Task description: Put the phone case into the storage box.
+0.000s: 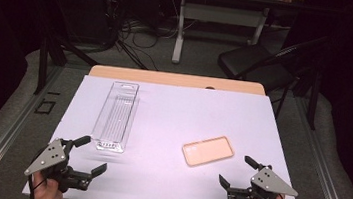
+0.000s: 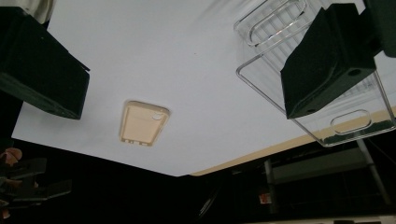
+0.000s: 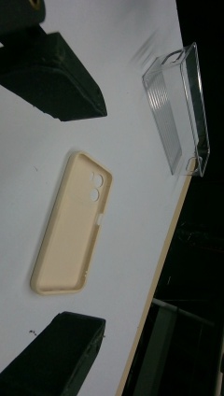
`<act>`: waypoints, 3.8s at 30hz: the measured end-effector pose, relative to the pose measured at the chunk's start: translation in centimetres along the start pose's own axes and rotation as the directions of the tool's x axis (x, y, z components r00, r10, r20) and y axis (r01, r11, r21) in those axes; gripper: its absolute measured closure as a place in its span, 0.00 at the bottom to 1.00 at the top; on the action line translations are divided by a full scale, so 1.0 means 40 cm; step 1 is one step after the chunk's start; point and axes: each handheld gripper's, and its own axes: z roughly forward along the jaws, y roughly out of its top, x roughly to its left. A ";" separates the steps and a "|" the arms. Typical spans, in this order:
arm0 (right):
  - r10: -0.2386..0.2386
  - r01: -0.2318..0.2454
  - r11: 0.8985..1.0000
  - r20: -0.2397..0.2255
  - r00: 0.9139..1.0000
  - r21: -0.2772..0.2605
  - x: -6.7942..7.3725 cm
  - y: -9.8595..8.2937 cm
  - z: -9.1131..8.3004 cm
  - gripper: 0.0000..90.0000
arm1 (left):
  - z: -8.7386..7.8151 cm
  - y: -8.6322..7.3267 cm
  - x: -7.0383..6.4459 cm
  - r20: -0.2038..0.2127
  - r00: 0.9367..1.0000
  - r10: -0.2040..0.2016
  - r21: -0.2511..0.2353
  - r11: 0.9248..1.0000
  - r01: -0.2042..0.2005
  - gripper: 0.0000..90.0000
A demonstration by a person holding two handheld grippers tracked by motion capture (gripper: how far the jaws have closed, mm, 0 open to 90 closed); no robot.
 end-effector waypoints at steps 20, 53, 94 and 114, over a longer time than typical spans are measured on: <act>0.029 -0.030 0.996 0.022 0.999 0.082 -0.025 -0.012 0.018 0.02 | 0.035 -0.016 0.020 -0.052 0.998 -0.038 0.137 0.989 0.045 0.01; 0.098 -0.137 0.892 0.111 0.989 0.430 -0.055 -0.016 0.102 0.06 | 0.056 -0.010 0.101 -0.192 0.942 -0.275 0.334 0.885 0.326 0.01; 0.140 -0.162 0.865 0.081 0.987 0.475 -0.178 0.149 0.224 0.00 | 0.254 0.227 0.188 -0.149 0.950 -0.274 0.327 0.893 0.309 0.03; 0.095 -0.137 0.803 0.103 0.990 0.580 -0.213 0.192 0.283 0.17 | 0.235 0.214 0.198 -0.160 0.950 -0.270 0.317 0.897 0.308 0.06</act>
